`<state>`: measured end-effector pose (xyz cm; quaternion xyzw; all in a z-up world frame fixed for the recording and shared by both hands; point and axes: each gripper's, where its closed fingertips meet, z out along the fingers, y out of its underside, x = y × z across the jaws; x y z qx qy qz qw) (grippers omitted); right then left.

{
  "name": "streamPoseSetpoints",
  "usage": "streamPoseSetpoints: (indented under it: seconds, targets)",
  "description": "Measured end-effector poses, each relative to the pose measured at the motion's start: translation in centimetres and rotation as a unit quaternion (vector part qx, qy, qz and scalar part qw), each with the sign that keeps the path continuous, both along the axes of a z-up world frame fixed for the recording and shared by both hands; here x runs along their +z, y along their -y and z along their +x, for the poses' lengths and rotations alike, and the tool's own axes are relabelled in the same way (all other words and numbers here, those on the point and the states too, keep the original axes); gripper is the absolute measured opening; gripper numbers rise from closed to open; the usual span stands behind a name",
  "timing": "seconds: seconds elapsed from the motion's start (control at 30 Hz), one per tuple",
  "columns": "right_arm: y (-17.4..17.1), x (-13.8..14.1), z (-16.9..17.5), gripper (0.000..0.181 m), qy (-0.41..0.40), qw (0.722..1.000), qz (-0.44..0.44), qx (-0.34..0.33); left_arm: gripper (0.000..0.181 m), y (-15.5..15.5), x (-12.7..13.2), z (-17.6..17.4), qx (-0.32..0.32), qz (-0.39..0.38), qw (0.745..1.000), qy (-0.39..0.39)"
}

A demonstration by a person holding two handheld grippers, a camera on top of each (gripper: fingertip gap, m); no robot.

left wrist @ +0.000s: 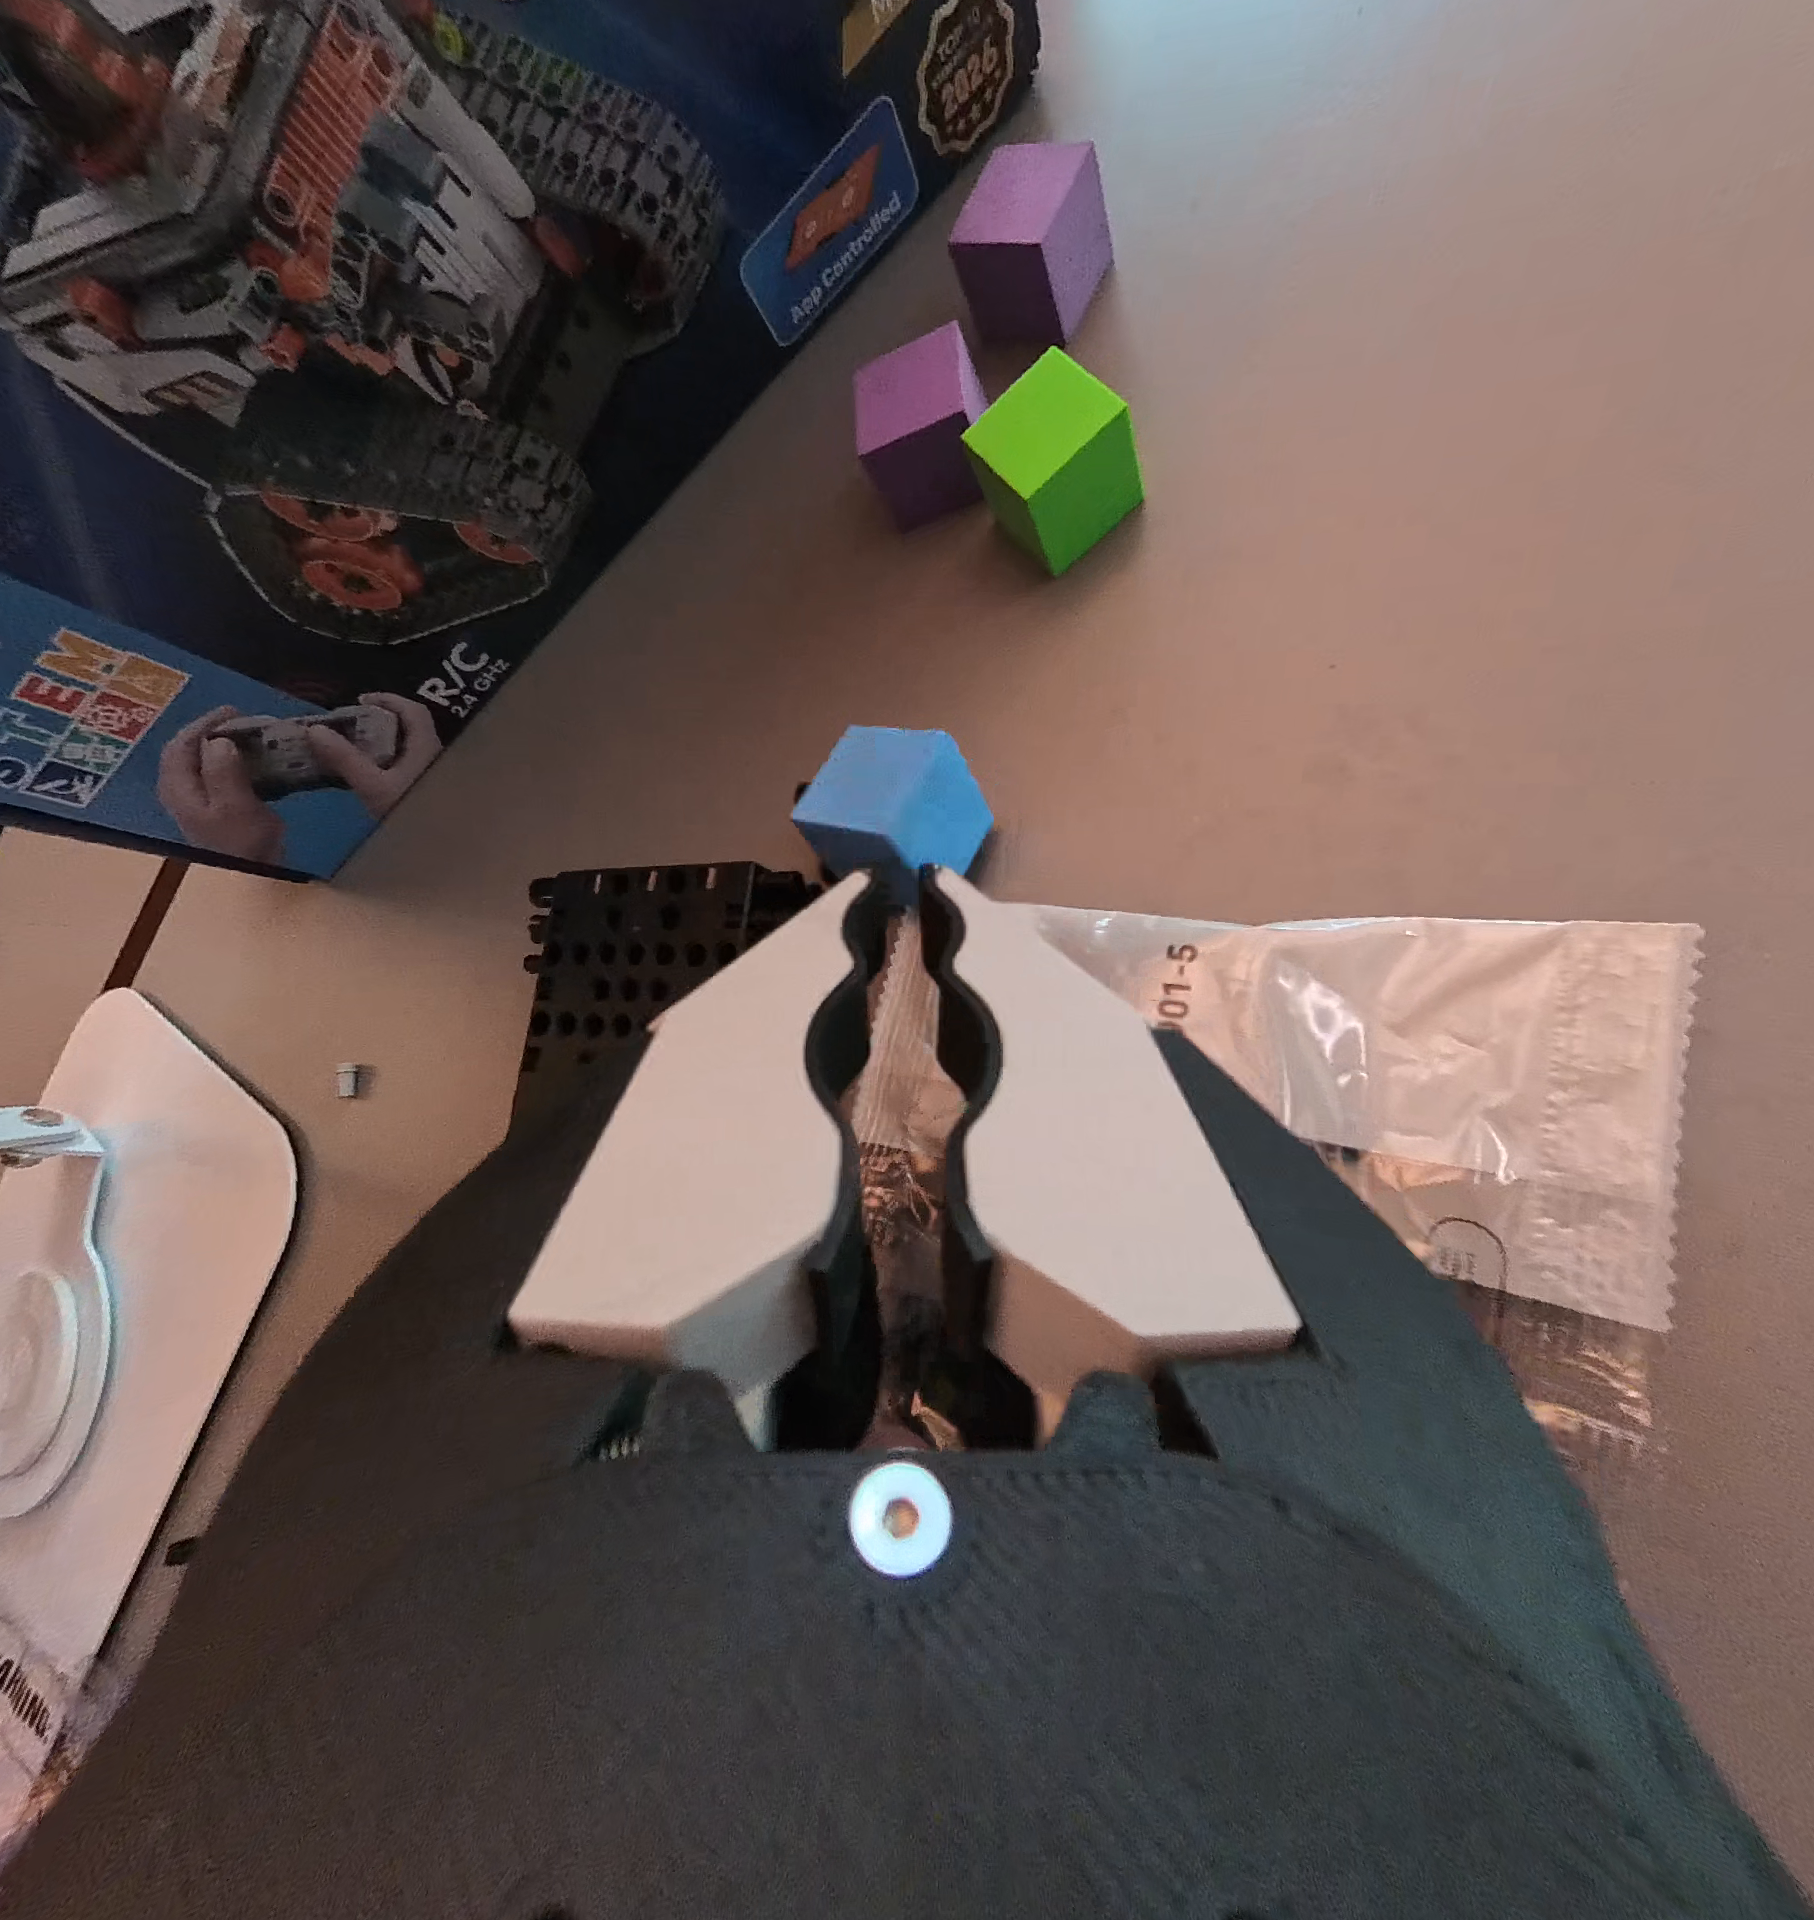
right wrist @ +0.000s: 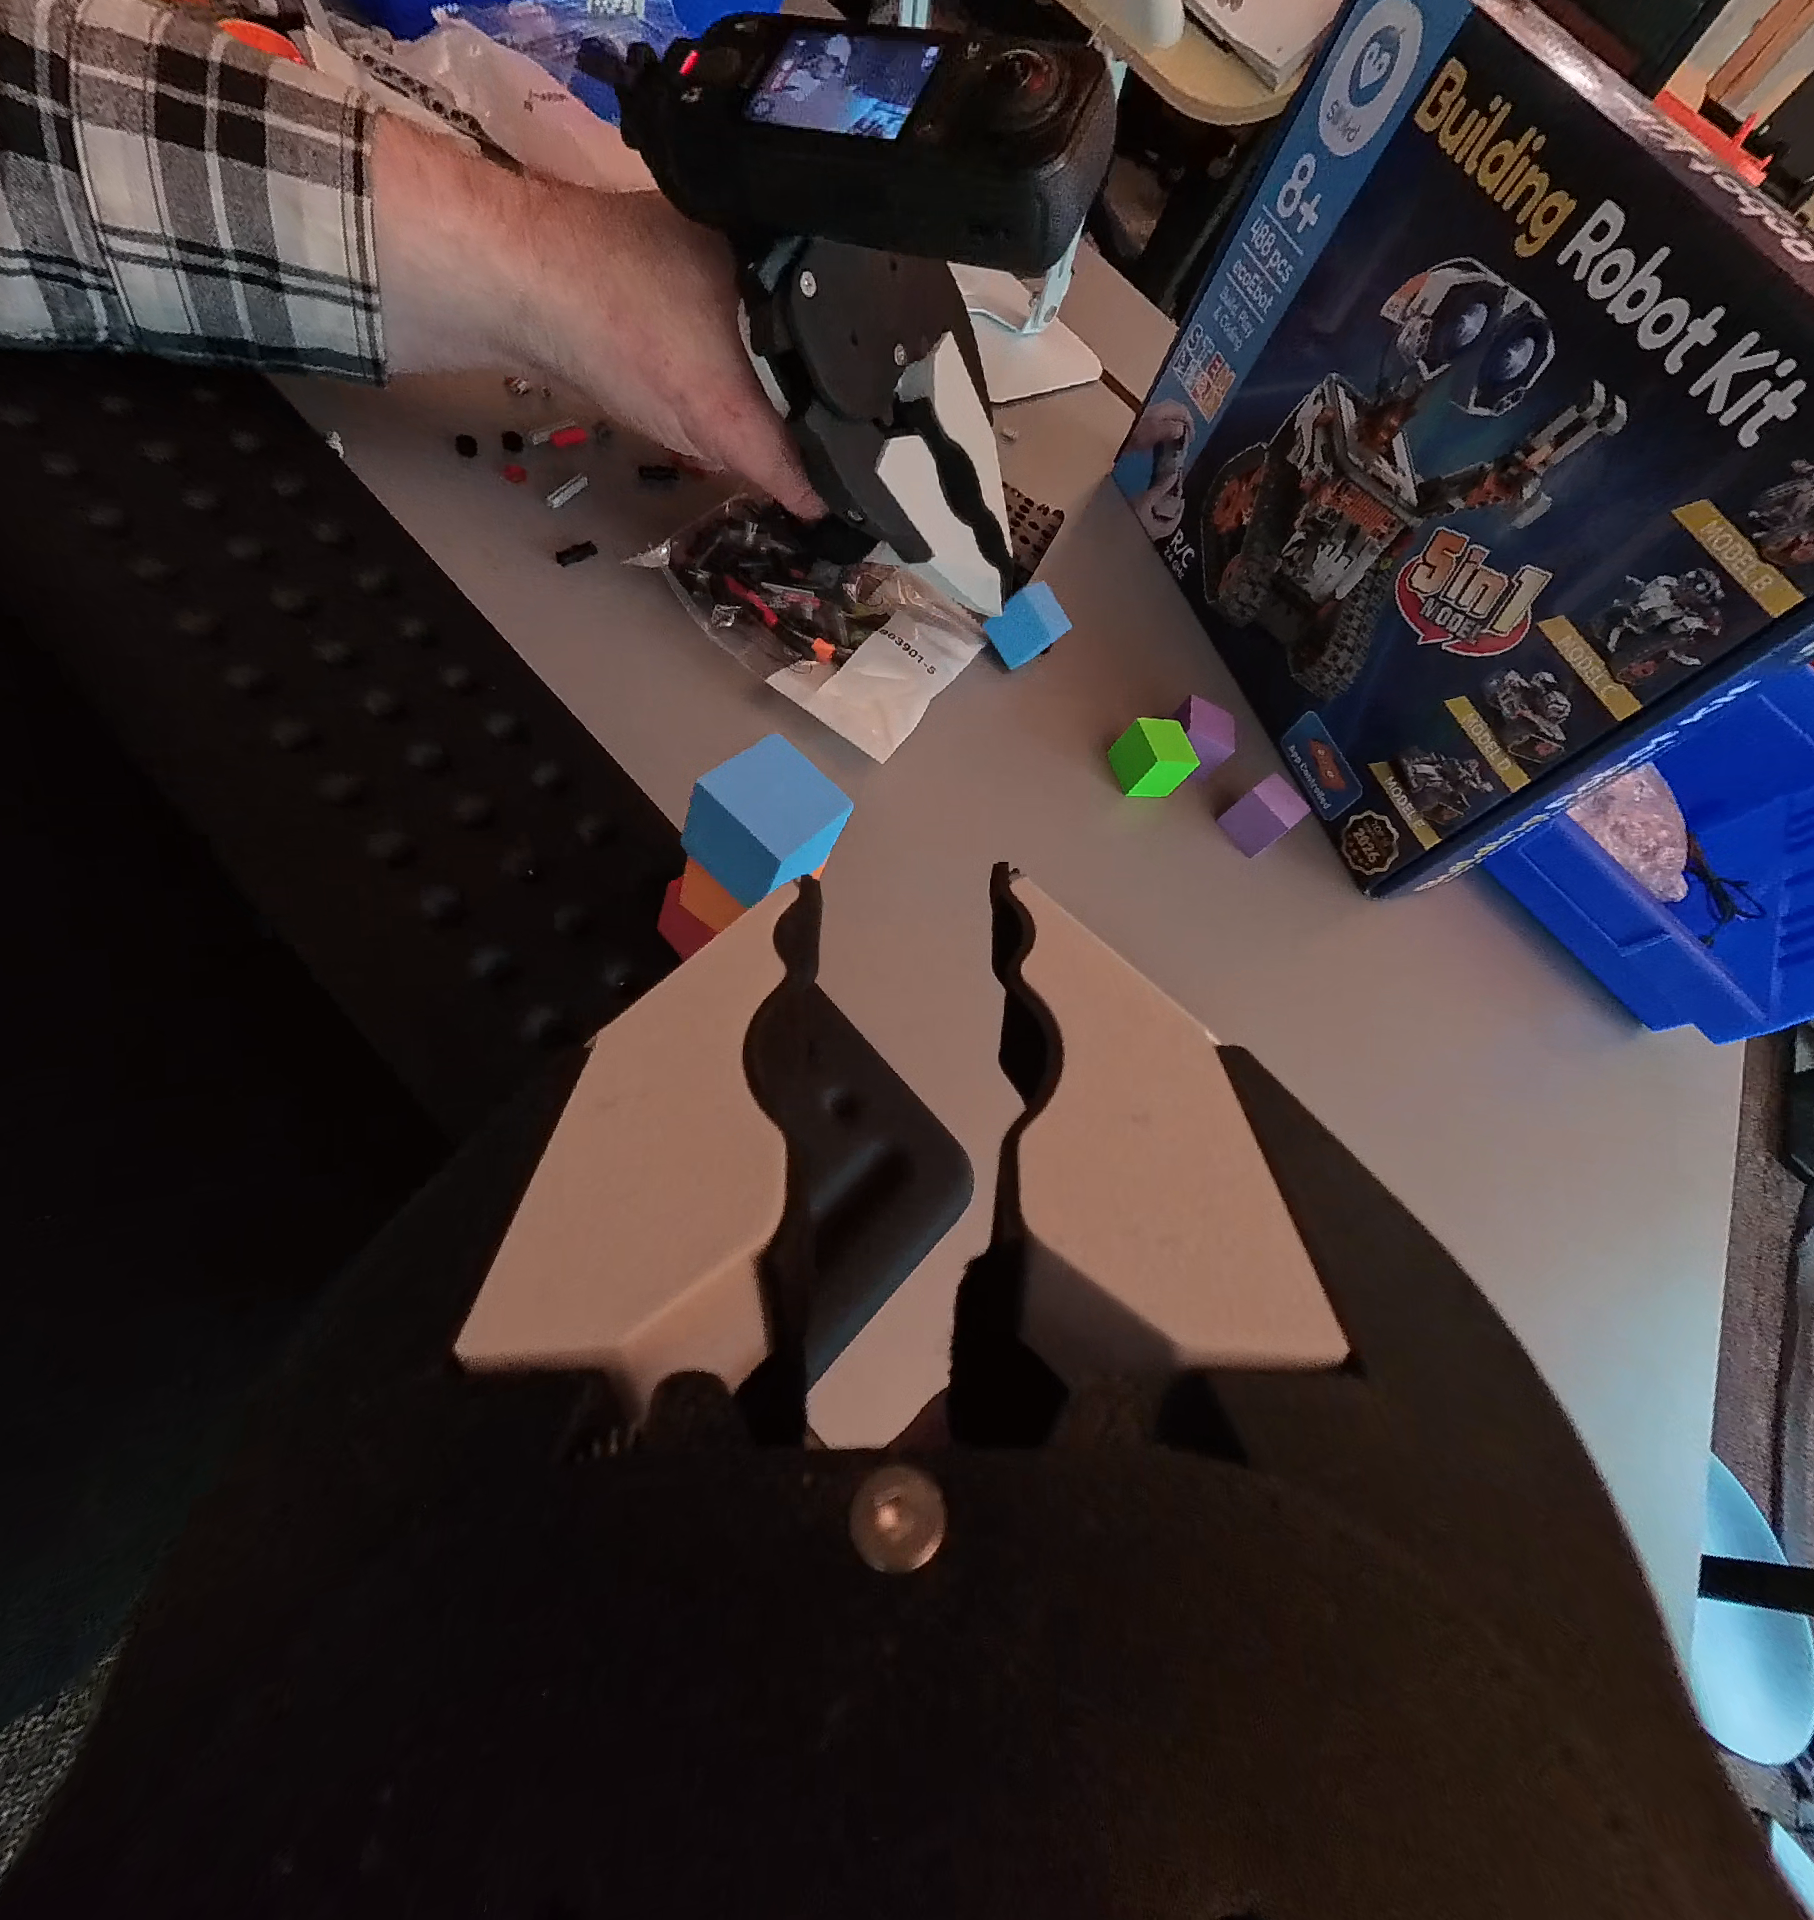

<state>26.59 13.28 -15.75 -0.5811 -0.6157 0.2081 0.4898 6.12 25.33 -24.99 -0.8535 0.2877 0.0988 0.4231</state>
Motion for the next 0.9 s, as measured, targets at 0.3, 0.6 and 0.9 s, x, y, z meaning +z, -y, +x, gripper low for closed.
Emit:
streamPoseSetpoints:
  seconds: [0.3,0.6,0.9]
  targets:
    - [-0.3,0.0,0.1,0.032,-0.007,1.000,-0.006,-0.001,0.043,-1.1,-0.9,-0.1,-0.011,-0.030,0.999,-0.008]
    - [-0.9,0.1,0.7,0.032,-0.018,1.000,-0.015,-0.010,0.029,-0.7,2.7,1.3,-0.051,0.033,0.998,0.002]
    - [-1.8,0.6,2.5,0.029,-0.041,0.998,-0.036,-0.025,0.029,10.3,12.7,13.4,-0.320,0.068,0.933,0.149]
